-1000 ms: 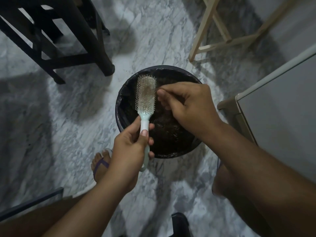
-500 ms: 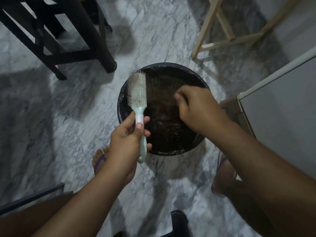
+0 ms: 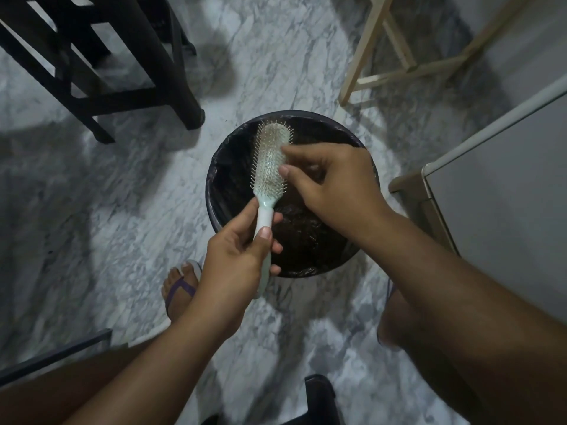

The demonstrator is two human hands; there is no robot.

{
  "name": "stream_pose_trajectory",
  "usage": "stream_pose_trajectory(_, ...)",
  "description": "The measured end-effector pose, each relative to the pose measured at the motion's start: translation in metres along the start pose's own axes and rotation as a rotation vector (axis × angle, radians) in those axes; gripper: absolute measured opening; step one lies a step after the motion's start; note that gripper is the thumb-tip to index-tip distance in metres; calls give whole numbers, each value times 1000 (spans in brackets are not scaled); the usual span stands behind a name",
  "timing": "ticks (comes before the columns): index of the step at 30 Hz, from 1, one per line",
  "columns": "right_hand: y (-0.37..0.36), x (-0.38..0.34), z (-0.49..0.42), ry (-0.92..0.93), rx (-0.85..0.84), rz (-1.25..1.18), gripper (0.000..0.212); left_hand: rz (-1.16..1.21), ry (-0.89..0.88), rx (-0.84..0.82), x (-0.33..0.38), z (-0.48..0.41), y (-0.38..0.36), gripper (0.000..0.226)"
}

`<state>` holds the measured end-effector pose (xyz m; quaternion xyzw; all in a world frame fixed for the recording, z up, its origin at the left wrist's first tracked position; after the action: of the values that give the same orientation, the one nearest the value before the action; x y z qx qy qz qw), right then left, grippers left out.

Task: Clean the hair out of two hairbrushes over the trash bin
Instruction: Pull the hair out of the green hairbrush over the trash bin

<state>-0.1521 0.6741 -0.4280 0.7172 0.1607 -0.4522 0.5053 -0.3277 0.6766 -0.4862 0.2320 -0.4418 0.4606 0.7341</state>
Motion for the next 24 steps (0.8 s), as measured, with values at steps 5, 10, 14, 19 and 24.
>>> stream_pose_trajectory(5,23,-27,0,264,166,71,11,19,15,14,-4,0,2,47)
stream_pose_trajectory(10,70,-63,8,452,416,-1,9,95,100,70,-14,-1,9,44)
stream_pose_trajectory(14,65,-32,-5,261,296,117,11,112,77,87,-9,-4,14,45)
stream_pose_trajectory(19,-6,80,24,-404,-697,750,44,102,36,54,0,-1,9,46)
stream_pose_trajectory(24,4,29,-2,-229,-316,143,69,0,-27,1,3,4,3,48)
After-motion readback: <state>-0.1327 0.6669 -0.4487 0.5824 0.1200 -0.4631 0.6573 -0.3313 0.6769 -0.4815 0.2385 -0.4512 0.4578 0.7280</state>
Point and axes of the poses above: each hand's wrist, its own z-axis away from the middle knuckle, its own y-axis out of the back of the hand, x = y × z, the point moved 9 cm from there along -z, towards the middle knuckle, and after that the axes turned 2 degrees about z, right-handed, at the moved point
